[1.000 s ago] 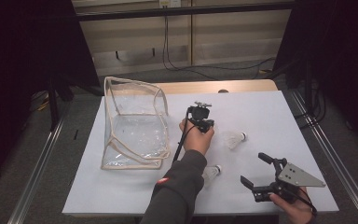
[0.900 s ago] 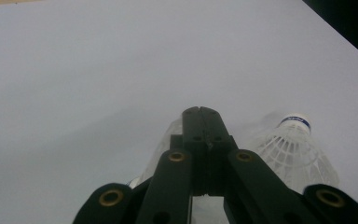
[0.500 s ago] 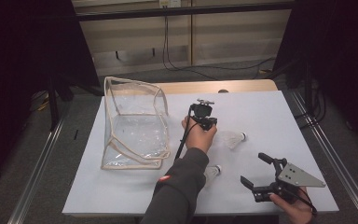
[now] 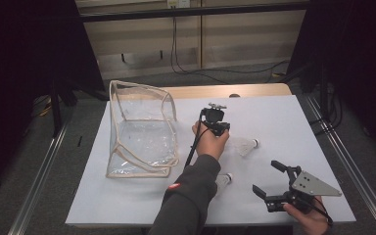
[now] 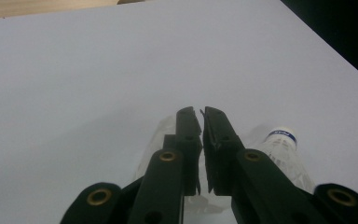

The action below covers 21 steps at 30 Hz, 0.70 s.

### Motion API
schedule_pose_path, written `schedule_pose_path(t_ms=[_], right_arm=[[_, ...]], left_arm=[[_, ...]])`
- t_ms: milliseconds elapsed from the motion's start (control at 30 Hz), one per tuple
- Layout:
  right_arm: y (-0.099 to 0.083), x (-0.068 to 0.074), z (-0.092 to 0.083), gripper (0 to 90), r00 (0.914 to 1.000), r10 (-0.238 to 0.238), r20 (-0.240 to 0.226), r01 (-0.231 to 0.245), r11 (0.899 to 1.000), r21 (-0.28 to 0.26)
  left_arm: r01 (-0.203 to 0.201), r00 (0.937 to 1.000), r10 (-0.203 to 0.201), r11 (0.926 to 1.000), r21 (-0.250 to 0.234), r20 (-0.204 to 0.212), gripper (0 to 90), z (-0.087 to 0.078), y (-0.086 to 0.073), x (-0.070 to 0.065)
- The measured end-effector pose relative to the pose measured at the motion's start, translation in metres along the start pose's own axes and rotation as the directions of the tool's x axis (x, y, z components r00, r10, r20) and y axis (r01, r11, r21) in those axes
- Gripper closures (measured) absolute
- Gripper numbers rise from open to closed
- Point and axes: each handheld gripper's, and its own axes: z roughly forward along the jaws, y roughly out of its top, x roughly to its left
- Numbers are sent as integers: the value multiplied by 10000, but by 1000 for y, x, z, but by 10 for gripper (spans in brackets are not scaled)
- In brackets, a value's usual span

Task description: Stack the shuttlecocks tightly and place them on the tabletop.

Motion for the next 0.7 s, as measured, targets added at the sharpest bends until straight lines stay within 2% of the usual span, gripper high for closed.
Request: schedule_pose_path(t_ms=[200,233,700], right_arm=[[0,0,0,7,10000,19,-34,-19,10000,-1],[0,0,0,8,10000,-7,-16,7,10000,2],[0,0,0,8,10000,-5,-23,5,10000,-5]], left_arm=[[-76,10000,77,9998,180,-39,846,1,2,-1],[-28,10000,28,10000,74,-35,842,1,2,-1],[-139,9997,136,9998,157,211,813,4,4,-4]])
